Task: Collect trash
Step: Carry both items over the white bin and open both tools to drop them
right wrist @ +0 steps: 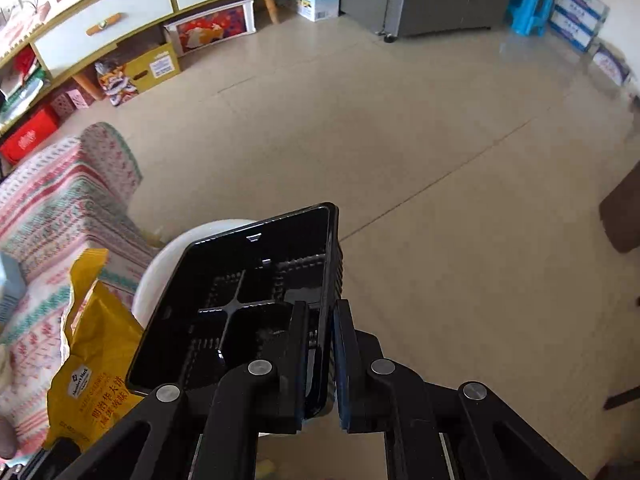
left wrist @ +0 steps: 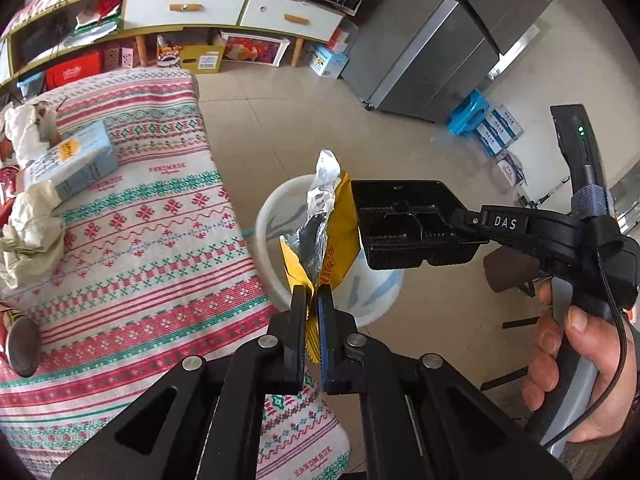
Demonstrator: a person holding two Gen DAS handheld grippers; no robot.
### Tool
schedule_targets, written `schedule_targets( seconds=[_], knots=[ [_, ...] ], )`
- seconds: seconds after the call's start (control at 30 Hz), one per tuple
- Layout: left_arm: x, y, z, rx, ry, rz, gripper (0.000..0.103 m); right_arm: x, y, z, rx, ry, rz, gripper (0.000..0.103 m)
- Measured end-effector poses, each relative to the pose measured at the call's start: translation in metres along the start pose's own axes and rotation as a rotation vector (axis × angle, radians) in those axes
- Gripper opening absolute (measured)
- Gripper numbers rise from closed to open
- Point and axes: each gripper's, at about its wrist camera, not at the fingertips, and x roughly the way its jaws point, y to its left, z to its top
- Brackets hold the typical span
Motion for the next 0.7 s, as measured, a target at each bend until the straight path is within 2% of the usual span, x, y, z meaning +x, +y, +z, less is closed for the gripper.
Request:
schedule_targets(
  seconds=[0.23, 0.37, 0.5, 0.6, 0.7],
  knots=[
    [0.046, -0.014, 0.013, 0.026, 0.05, 0.03, 0.005, 0.018, 0.008, 0.007, -0.084, 0.008, -0.052, 0.01],
    [0.065, -0.016, 0.019, 0.027, 0.073, 0.047, 0.005, 0.023, 0.011, 0.007, -0.084, 0.038, 0.008, 0.011],
    [0.077, -0.015, 0.026, 0.035, 0.084, 0.074, 0.009, 0.007, 0.005, 0.009, -0.038, -0.022, 0.047, 0.011],
    [0.082, -0.014, 0.031, 0.032, 0.08, 0.102, 0.011, 0.003, 0.002, 0.011, -0.014, -0.031, 0.085, 0.011],
    [0.084, -0.01, 0.033, 0.026, 0.083, 0.115, 0.018, 0.001, 0.004, 0.014, 0.004, -0.038, 0.118, 0.014]
  ],
)
